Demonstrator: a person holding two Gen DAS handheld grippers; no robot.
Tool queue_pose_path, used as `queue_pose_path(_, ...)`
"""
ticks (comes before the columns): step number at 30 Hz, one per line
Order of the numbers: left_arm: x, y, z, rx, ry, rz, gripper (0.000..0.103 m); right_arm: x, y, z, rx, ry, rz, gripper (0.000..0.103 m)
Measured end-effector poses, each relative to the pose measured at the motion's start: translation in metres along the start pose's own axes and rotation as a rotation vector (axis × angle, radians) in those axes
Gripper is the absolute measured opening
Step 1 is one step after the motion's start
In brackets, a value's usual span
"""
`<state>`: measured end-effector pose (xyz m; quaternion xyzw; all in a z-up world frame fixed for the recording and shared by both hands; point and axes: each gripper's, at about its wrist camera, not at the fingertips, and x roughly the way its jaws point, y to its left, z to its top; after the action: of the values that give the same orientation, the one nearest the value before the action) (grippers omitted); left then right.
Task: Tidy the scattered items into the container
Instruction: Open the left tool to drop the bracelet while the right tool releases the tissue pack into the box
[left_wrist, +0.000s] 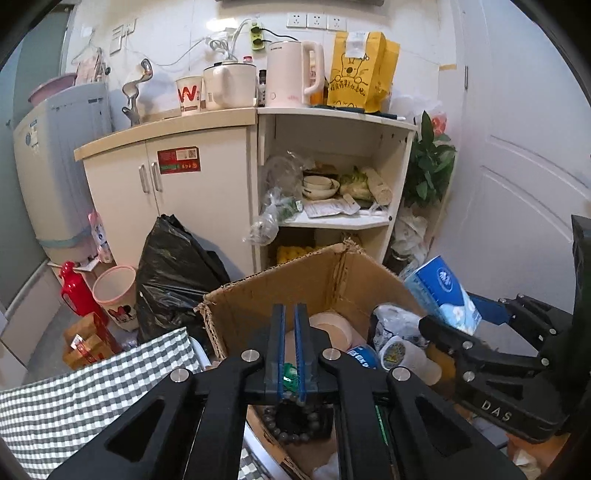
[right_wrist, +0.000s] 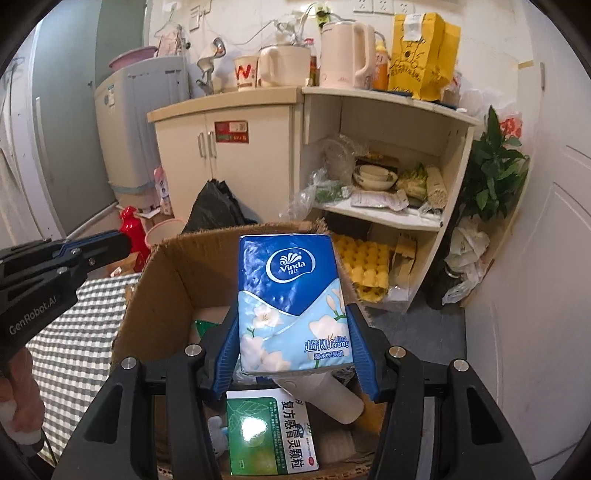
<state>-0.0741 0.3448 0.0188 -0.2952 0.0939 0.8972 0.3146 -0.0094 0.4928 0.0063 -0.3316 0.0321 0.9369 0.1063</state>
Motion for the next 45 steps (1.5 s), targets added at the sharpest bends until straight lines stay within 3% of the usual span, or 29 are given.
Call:
queue_pose_path(10, 0.009, 0.000, -0.005, -0.007, 0.024, 0.000, 0.005, 0.024, 0.007, -0.009, -0.011, 0.058, 0.019, 0.055)
queue_pose_path(13, 0.006, 0.002, -0.003, -0.011, 0.019, 0.005, 0.005, 0.020, 0.010, -0.010, -0.015, 0.051, 0.016, 0.062)
queue_pose_path(24, -0.030, 0.010, 0.004, -0.016, -0.031, 0.028, 0.005, -0.018, 0.020, 0.004, -0.008, -0.055, -0.003, 0.071)
queue_pose_path(32, -0.064, 0.017, 0.005, -0.022, -0.075, 0.059, 0.005, -0.051, 0.032, 0.010, 0.002, -0.150, 0.007, 0.071)
queue_pose_path(45, -0.126, 0.054, -0.011, -0.074, -0.135, 0.182, 0.005, -0.080, 0.069, 0.016, -0.017, -0.221, 0.086, 0.078)
